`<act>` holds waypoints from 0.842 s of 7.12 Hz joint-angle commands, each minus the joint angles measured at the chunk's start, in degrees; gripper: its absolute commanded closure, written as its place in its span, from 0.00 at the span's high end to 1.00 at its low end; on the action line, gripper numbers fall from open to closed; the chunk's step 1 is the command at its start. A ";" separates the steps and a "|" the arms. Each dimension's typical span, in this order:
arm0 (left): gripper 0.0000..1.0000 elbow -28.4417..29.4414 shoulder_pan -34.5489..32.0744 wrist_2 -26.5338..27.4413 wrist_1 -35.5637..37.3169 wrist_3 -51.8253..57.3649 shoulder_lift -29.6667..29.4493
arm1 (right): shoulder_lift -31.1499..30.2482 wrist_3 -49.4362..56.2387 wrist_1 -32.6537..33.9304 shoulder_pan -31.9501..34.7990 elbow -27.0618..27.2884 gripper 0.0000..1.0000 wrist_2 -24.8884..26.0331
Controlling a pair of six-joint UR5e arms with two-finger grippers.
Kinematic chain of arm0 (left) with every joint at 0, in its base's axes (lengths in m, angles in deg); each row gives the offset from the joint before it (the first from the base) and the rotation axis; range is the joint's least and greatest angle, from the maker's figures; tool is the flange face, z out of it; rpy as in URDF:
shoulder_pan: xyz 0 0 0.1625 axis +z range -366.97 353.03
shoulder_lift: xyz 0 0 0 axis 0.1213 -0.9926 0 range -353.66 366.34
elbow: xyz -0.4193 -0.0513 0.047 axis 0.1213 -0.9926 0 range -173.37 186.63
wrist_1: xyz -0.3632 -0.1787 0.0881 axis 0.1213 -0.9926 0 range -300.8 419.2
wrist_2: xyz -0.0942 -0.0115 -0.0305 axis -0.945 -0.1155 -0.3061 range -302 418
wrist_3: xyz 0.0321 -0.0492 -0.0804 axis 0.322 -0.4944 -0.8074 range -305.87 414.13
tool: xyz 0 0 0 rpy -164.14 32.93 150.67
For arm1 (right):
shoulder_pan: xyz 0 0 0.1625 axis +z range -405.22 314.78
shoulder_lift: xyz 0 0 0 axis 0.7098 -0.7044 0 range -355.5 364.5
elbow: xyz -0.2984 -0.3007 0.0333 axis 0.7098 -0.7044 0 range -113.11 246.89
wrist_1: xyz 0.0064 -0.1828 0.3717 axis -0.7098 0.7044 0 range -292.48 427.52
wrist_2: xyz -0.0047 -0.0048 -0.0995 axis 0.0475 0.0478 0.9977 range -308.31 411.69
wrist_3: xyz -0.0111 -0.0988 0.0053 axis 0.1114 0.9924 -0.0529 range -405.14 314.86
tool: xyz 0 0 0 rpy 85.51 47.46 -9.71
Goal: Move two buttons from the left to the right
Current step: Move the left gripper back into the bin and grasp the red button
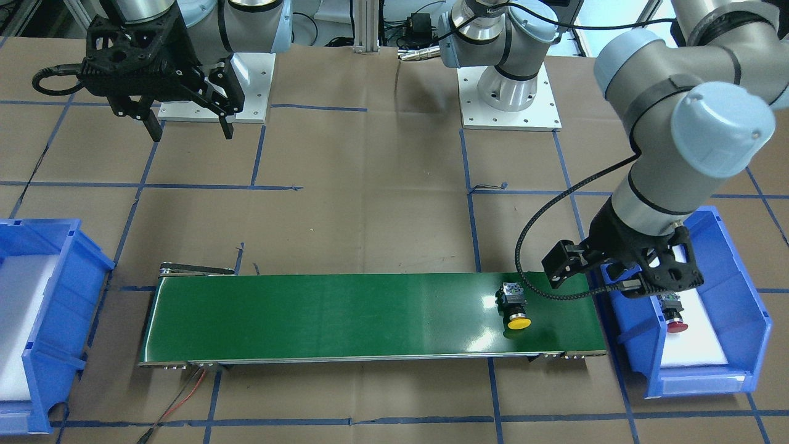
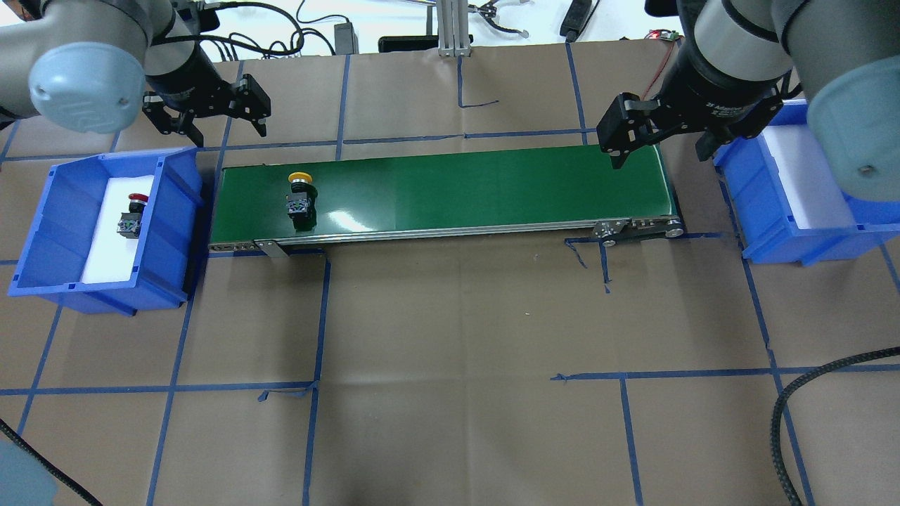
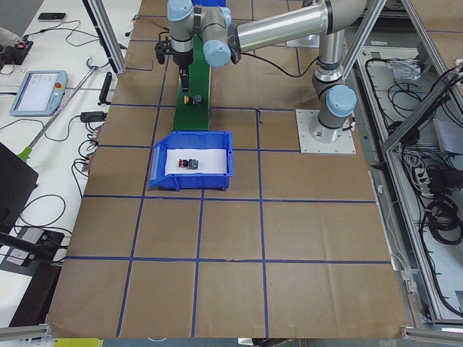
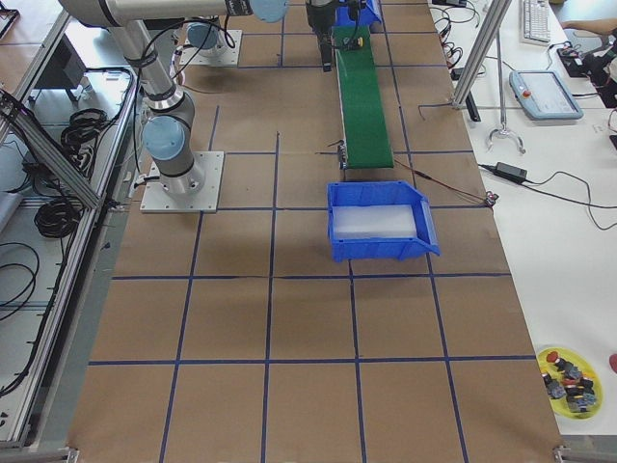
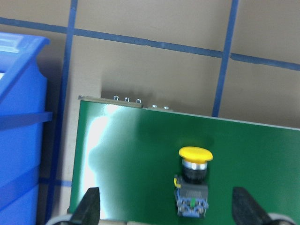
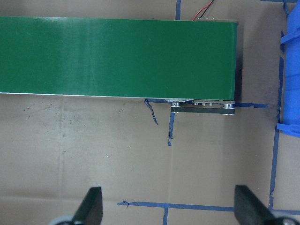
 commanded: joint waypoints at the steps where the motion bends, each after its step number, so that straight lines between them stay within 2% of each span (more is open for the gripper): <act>1: 1.00 0.88 0.32 0.11 -2.09 1.74 1.05 | 0.00 0.00 0.00 0.00 0.01 1.00 -0.17; 2: 1.00 0.88 2.07 0.28 -1.91 6.18 0.97 | 0.00 0.00 0.00 0.00 0.01 1.00 -0.17; 4: 1.00 0.97 11.27 -0.51 -2.26 14.10 0.18 | 0.00 0.00 0.00 0.00 0.01 1.00 -0.17; 6: 1.00 1.06 16.82 -0.25 -2.17 23.41 -0.61 | 0.00 0.08 0.61 0.00 0.01 1.00 -0.26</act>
